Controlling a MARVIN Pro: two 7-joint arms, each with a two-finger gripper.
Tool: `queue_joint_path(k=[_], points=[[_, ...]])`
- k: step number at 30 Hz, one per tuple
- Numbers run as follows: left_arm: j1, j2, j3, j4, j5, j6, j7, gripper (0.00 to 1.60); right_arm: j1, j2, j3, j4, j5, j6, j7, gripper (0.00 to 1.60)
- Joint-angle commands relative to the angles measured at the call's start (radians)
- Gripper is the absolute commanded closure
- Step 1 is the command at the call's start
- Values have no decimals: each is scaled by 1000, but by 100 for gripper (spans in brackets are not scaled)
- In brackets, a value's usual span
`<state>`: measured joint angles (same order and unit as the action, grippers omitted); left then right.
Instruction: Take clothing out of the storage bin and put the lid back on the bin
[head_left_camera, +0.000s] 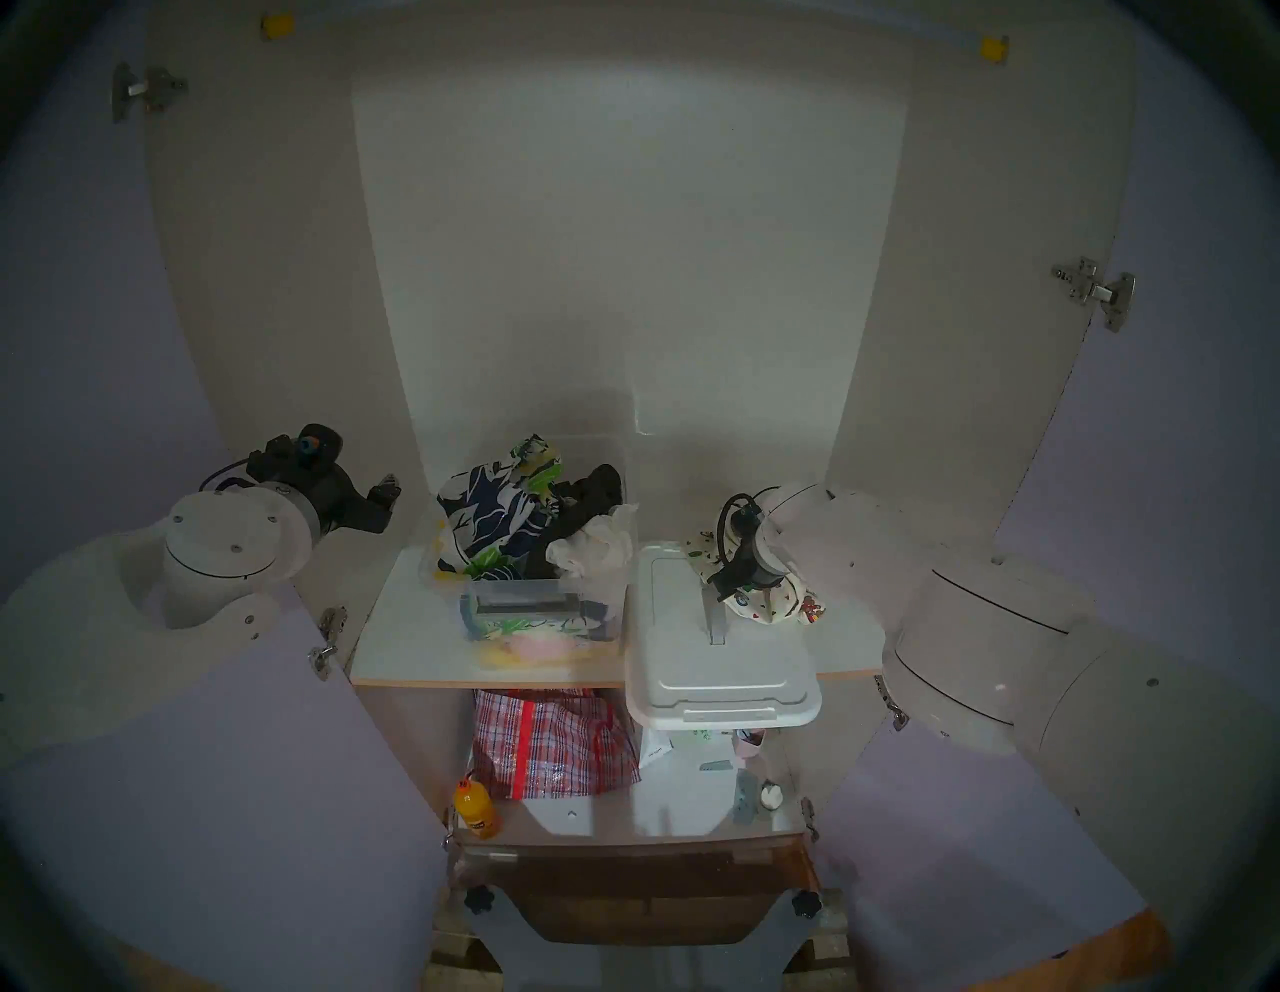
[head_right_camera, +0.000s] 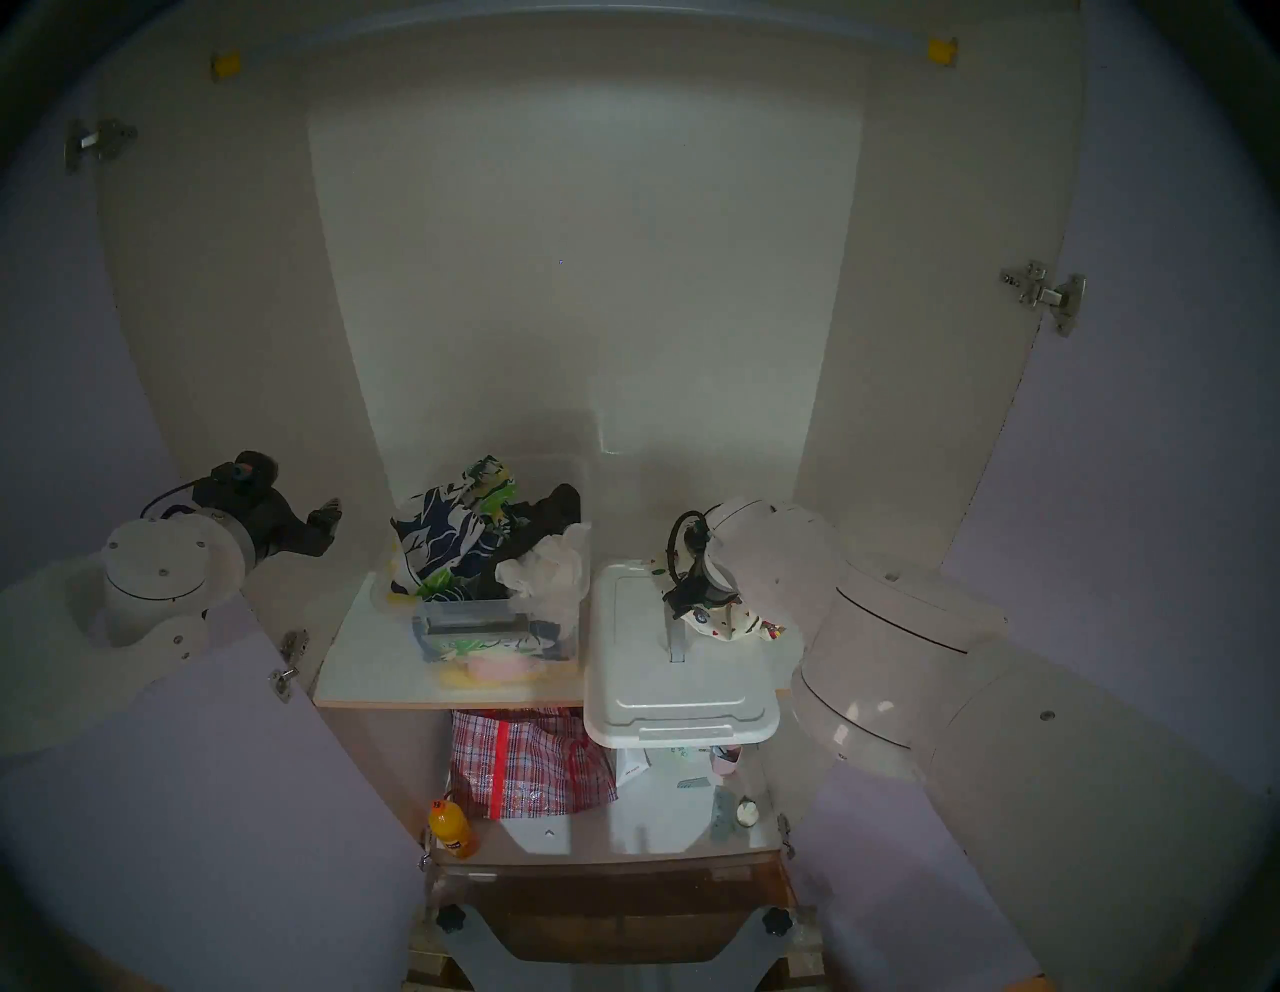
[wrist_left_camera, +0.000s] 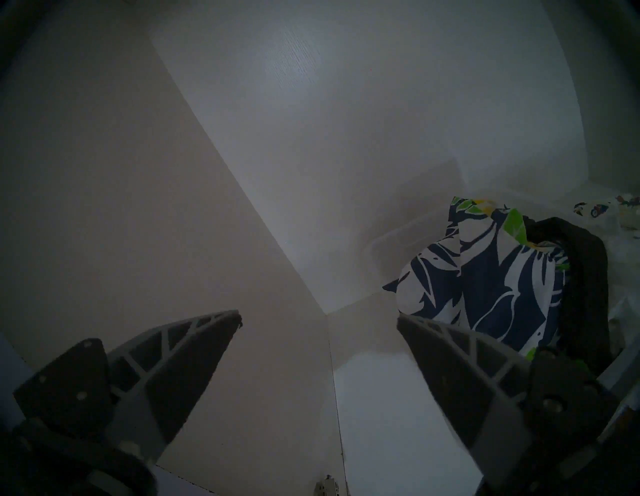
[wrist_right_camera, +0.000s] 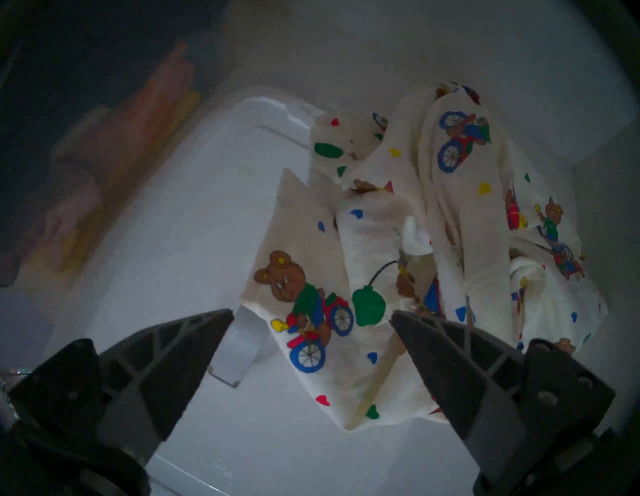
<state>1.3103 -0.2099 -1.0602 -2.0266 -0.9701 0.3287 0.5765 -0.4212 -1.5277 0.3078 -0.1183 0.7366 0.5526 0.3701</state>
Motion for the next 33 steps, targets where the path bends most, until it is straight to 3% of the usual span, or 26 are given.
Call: queue_joint_path(k=[1,4,6,10,15,16,17,19,21,24,26,27,28,33], points=[[-17,29,-26,-10,1,-16,-1,0,44,2,-9,-7,-5,88,82,0],[-16,30,-26,-10,0,-18,-2,0,41,-24,-23,12,-9,127,59,0],[-16,31,-26,-10,0,-19,-2,0,32,-37,-8,13,5,194,43,0],[-17,30,-25,-10,0,-18,-1,0,-3,-47,69,16,62,183,-37,0],[-17,30,-25,-10,0,-19,-1,0,-27,-68,157,18,104,151,-106,0],[-17,30,-25,-10,0,-18,-1,0,-34,-66,179,14,118,122,-87,0],[-17,29,-25,-9,0,-18,-1,0,-40,-69,197,12,122,79,-124,0],[-17,30,-25,-9,0,-18,-1,0,-46,-75,221,17,137,70,-139,0],[-17,30,-25,-10,0,-18,-1,0,-74,-91,259,18,149,-19,-229,0],[-17,32,-25,-10,-1,-20,-1,0,-89,-111,288,18,139,-70,-348,0],[-16,33,-25,-10,-1,-21,-2,0,-89,-112,304,18,143,-65,-363,0],[-16,33,-25,-10,-2,-21,-2,0,-85,-117,302,18,132,-61,-415,0],[-16,33,-24,-10,-2,-21,-2,0,-80,-114,318,18,144,-15,-411,0],[-16,34,-24,-11,-2,-22,-2,0,-86,-106,325,4,146,2,-422,0]])
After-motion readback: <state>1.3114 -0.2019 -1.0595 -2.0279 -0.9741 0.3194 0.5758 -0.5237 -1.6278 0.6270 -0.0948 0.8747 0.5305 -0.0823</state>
